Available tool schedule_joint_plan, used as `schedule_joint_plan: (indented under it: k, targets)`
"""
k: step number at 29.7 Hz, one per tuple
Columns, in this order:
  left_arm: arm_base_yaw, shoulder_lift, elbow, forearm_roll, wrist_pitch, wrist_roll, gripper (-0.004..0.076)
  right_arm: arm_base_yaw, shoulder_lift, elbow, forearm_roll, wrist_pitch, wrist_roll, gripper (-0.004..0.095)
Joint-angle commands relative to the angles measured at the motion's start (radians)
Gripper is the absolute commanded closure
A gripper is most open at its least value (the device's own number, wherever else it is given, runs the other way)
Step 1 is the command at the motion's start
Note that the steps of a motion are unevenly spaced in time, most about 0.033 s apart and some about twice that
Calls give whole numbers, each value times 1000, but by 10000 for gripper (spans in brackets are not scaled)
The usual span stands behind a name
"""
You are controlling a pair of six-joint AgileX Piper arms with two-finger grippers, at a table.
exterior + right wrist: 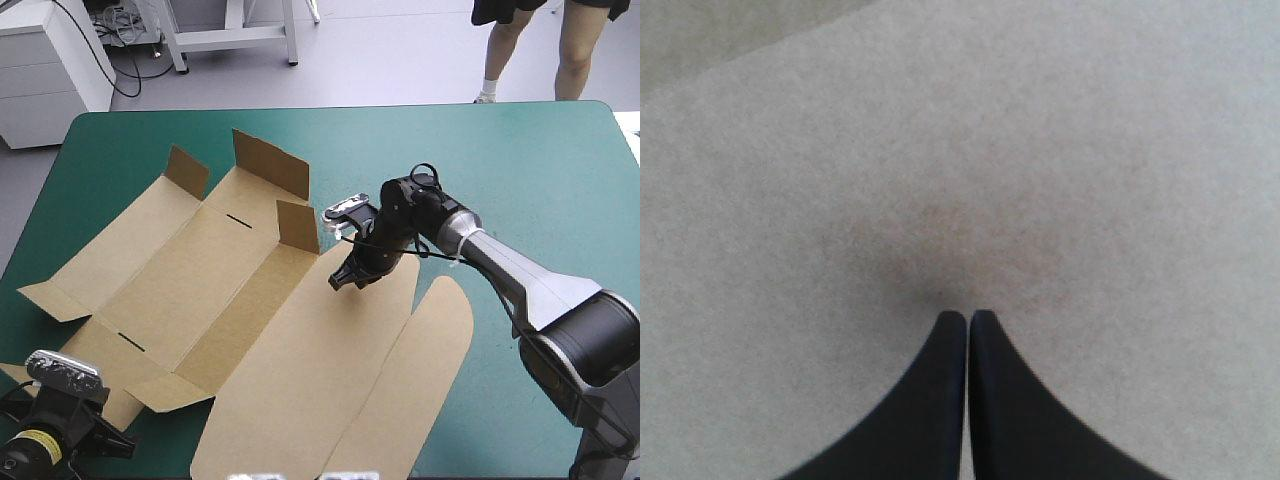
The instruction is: Fold the box
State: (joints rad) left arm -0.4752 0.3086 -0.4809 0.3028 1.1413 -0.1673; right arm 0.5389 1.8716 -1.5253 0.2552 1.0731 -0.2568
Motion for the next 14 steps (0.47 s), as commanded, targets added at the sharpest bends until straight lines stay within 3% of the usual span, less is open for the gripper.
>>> schedule_joint_plan:
  k: [1,14]
  targets:
    - [-2,15,-21,19,-51,-15,734,-3,-50,-22,15,-16,-4,912]
    - [-2,15,-21,19,-51,-15,734,-3,-50,-31,-14,15,-8,912]
